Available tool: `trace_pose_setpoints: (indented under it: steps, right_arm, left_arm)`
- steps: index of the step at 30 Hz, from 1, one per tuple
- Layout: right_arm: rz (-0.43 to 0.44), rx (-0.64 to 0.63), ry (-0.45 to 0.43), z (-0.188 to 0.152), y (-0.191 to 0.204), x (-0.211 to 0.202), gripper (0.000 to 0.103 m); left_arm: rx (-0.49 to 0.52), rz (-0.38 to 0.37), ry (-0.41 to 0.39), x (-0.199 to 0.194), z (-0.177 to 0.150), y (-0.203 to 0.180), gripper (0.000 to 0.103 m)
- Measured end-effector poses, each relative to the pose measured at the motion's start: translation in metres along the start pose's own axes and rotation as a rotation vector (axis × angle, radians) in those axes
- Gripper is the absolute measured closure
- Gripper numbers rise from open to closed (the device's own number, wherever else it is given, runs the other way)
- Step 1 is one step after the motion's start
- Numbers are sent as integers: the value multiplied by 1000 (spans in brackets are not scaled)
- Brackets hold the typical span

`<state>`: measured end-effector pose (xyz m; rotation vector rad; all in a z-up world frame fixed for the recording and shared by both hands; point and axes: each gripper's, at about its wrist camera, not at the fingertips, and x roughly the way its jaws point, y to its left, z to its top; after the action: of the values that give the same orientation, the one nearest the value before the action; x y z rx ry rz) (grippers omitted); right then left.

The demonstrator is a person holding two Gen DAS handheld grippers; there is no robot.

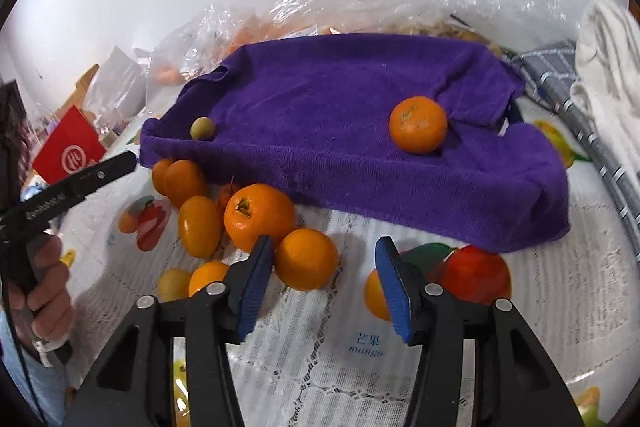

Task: Organize fruits
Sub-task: 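Grasp another orange with the right gripper while the left grasps an orange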

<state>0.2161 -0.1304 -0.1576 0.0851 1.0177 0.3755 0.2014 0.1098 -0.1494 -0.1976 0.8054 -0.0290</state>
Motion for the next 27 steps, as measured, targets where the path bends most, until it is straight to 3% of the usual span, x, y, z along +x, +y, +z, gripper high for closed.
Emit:
trace_pose_setpoints:
  steps: [3,11,17,27]
  right_arm:
    - [60,8,17,-1,-1,-1,71]
    - [-37,51,-41,3,-21,-18,71]
    - [-54,53,27,1,-24,-2,68]
    - [-127,15,-29,-2,-14,-2,66]
  left_arm:
    - [6,16,-12,-1,0,0,51]
    - [8,21,-10,0,0,0,51]
    - [25,26,21,6,-1,-1,51]
    - [82,-49,77,12,-5,-12,51]
